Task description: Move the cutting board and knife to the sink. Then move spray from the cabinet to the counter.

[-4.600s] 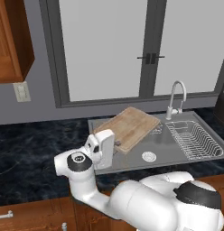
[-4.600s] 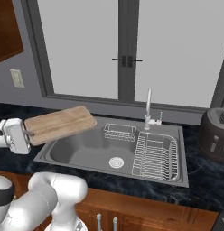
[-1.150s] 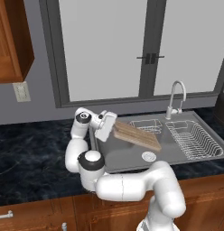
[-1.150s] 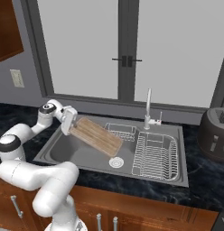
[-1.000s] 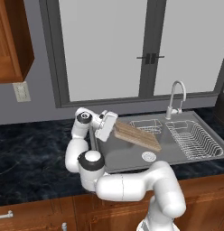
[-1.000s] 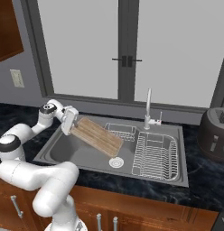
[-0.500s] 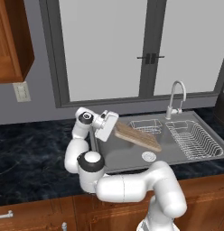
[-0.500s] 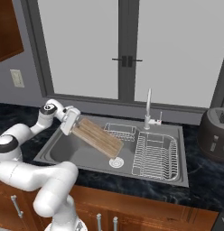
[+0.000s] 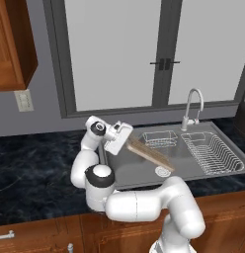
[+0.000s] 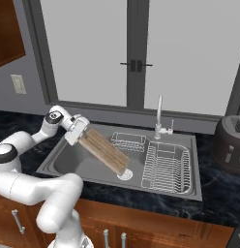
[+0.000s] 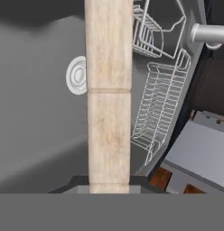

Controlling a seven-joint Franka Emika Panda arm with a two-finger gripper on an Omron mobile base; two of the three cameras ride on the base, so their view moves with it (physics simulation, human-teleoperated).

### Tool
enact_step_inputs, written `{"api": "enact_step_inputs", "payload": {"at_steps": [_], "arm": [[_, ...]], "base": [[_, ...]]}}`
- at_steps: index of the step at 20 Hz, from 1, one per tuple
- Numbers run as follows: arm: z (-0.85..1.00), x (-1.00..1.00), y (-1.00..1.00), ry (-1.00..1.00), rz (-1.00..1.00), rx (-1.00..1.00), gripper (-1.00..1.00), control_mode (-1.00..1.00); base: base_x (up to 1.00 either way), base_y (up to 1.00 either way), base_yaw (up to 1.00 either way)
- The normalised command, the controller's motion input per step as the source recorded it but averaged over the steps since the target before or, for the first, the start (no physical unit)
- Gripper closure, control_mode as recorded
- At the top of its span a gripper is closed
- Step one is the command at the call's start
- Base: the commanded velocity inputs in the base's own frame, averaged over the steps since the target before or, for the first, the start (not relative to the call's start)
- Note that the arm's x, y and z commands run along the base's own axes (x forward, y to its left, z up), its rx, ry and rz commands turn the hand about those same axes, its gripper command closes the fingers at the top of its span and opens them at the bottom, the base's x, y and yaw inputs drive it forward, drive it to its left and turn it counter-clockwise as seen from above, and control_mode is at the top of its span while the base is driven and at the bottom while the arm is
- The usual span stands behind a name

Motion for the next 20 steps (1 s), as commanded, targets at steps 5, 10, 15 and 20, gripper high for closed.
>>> {"api": "enact_step_inputs", "payload": {"at_steps": [5,10,15,20], "arm": [[-0.32,0.00,-0.18,-0.04,0.07,0.10,1.00,-1.00],[-0.30,0.00,-0.23,-0.07,0.07,0.09,1.00,-1.00],[-0.31,0.00,-0.27,-0.12,0.08,0.07,1.00,-1.00],[-0.35,0.00,-0.29,-0.16,0.10,0.01,1.00,-1.00]], "base": [[0.00,0.00,0.00],[0.00,0.00,0.00],[0.00,0.00,0.00],[0.00,0.00,0.00]]}}
